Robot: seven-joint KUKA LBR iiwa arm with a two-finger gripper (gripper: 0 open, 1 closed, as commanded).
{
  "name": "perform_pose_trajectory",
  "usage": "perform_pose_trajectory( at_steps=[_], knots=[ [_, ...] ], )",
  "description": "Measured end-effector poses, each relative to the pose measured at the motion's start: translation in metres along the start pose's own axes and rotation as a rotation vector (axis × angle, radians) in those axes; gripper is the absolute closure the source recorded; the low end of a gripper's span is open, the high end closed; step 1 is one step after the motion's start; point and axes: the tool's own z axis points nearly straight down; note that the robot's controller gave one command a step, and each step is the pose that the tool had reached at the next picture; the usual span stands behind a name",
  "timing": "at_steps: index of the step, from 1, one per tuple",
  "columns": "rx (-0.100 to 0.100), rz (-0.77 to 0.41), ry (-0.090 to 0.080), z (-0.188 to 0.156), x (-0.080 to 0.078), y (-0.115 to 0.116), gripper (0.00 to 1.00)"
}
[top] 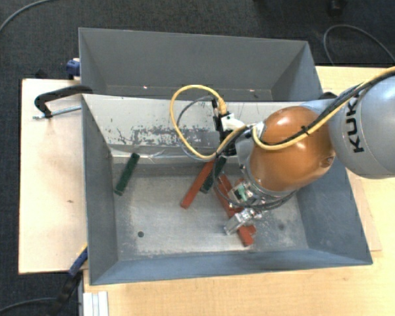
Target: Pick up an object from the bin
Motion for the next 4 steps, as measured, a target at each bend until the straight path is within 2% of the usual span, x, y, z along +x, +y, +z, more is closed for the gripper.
perform_pose_trajectory(
  at_steps=[1, 2, 3, 4],
  knots=[
    [0.002, -0.437, 0.001, 0.0, 0.004, 0.017, 1.0],
    [0.001, -0.459, 0.004, -0.199, 0.016, 0.009, 1.0],
    [-0.008, -0.46, -0.002, -0.195, 0.016, 0.01, 0.0],
    [-0.014, -0.37, -0.006, -0.061, 0.0, -0.019, 0.0]
  ],
)
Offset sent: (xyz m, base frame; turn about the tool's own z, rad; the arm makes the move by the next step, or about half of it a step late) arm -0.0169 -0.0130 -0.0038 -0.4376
